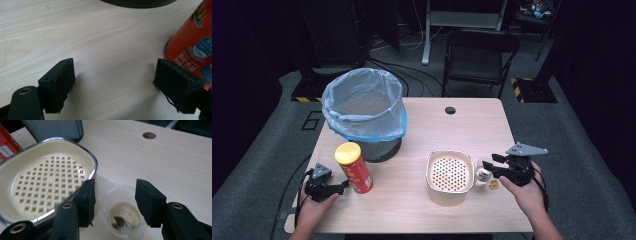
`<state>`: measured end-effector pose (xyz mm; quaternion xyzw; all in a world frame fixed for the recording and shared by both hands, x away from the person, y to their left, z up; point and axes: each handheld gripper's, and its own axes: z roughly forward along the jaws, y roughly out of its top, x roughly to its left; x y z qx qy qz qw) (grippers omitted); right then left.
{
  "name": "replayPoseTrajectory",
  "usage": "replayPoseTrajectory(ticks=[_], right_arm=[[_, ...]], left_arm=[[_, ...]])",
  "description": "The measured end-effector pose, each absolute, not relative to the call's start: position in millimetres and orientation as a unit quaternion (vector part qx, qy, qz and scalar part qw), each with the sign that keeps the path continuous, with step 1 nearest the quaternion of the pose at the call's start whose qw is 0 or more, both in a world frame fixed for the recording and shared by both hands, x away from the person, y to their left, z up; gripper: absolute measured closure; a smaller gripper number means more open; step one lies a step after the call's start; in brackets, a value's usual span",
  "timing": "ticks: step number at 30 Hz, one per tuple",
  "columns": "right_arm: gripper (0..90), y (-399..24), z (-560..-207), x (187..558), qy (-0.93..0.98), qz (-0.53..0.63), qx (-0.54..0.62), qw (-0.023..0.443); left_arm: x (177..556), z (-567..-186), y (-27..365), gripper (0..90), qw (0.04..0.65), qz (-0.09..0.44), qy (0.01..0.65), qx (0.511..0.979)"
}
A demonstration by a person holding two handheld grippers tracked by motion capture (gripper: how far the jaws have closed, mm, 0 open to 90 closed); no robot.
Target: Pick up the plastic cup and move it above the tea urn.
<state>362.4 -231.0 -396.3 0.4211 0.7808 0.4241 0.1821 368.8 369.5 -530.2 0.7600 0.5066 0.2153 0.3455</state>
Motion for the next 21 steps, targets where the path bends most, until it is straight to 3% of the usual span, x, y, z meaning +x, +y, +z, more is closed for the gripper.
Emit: replayPoseTrajectory(ticks=[9,21], right_arm=[[44.5,-248.3,-428.8,337.9,0.770,0.416,0.454,0.167],[37.8,-237.5,-463.5,343.0,0.762,0.402,0.478,0.172]], left_arm=[[368.8,-530.3,369.2,16.7,0.345,0.217,0.507,0.759],[368.8,-530.3,369.2,16.7,0.345,0.217,0.507,0.759]])
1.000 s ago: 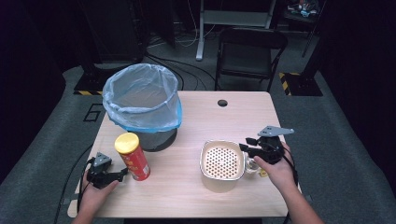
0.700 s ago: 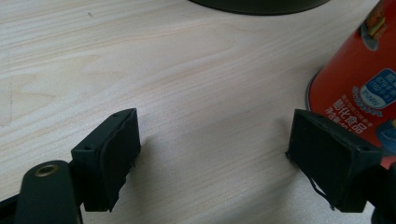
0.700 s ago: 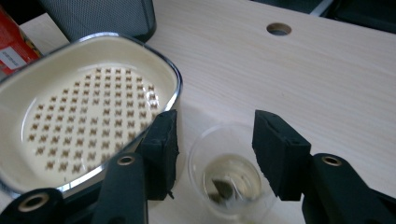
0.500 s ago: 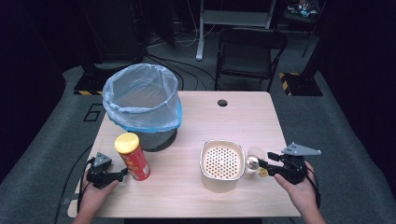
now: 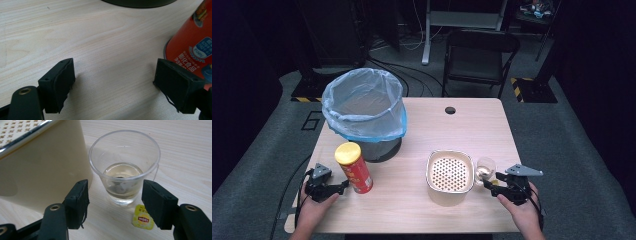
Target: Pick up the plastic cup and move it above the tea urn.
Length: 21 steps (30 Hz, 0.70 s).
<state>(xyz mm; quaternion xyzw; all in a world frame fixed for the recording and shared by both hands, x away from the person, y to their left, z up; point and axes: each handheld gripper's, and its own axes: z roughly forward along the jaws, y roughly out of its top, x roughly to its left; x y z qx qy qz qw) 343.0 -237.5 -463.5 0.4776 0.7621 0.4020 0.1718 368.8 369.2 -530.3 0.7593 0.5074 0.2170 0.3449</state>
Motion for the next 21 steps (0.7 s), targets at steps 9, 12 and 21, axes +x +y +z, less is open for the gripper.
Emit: replayPoseTrajectory(ticks=[9,12,21], right_arm=[[30.1,-232.1,-473.3,353.7,0.754,0.403,0.482,0.189],[26.3,-229.1,-475.4,359.5,0.759,0.397,0.479,0.189],[19.5,-220.0,-478.6,375.3,0.759,0.402,0.470,0.202]], left_arm=[[368.8,-530.3,369.3,16.7,0.345,0.217,0.507,0.759],[368.8,-530.3,369.2,16.7,0.345,0.217,0.507,0.759],[368.8,-530.3,369.2,16.7,0.345,0.217,0.508,0.759]])
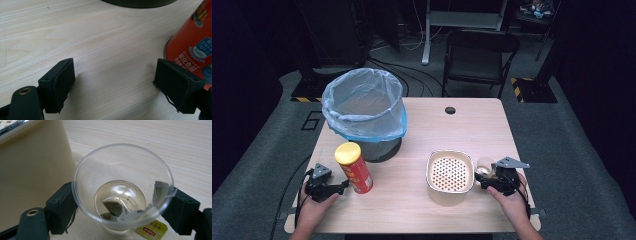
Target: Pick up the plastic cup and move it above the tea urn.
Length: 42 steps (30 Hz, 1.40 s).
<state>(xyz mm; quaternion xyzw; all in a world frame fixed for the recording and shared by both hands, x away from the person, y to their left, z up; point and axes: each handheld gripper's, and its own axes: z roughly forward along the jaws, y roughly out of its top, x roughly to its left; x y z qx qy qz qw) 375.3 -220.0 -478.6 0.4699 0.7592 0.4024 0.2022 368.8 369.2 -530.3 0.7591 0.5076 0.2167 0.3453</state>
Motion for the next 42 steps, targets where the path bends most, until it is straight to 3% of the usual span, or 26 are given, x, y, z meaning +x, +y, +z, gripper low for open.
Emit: replayPoseTrajectory(ticks=[6,10,19,30,42], right_arm=[[20.2,-212.2,-486.4,375.2,0.750,0.406,0.466,0.236],[28.1,-211.7,-488.7,375.5,0.747,0.403,0.467,0.250],[34.4,-217.6,-489.1,378.8,0.750,0.415,0.455,0.241],[29.1,-223.0,-495.6,382.4,0.753,0.443,0.422,0.241],[33.1,-222.3,-500.6,387.2,0.742,0.467,0.413,0.247]], left_arm=[[368.8,-530.3,369.2,16.7,0.345,0.217,0.508,0.759],[368.8,-530.3,369.3,16.7,0.345,0.217,0.507,0.759],[368.8,-530.3,369.2,16.7,0.345,0.217,0.508,0.759],[368.8,-530.3,369.2,16.7,0.345,0.217,0.508,0.759],[368.8,-530.3,369.2,16.7,0.345,0.217,0.507,0.759]])
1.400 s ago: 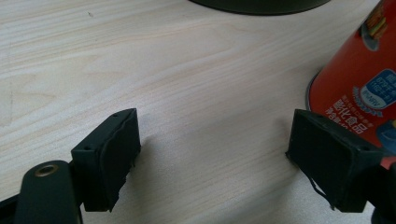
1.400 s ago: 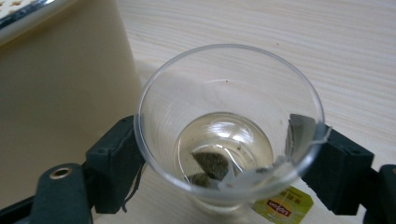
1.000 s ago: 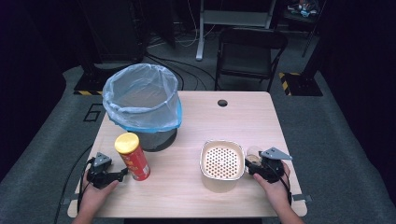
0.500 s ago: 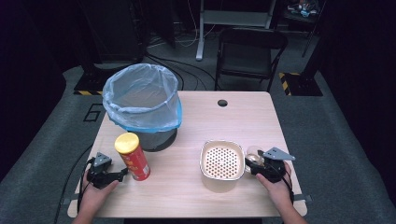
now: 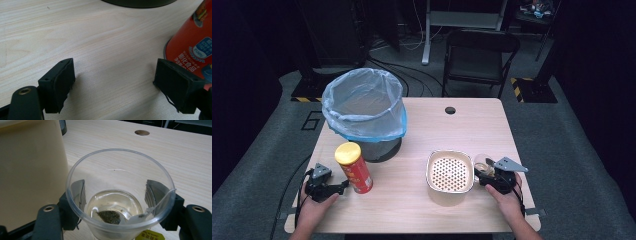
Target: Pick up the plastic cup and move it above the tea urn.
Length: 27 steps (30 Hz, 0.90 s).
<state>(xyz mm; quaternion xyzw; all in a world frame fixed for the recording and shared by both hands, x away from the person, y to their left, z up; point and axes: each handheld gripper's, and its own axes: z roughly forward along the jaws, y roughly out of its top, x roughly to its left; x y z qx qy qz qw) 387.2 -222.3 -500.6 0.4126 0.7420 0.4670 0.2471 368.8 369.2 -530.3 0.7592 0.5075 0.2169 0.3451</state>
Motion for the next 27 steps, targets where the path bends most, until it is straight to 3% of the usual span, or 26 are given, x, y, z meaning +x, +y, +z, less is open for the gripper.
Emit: replayPoseTrajectory(ticks=[14,27], right_arm=[[37.4,-232.0,-487.0,393.4,0.758,0.456,0.400,0.239],[37.8,-243.8,-451.3,404.3,0.764,0.465,0.359,0.266]], left_arm=[[368.9,-530.5,369.2,16.7,0.347,0.217,0.508,0.758],[370.2,-531.2,369.3,16.8,0.350,0.223,0.506,0.756]])
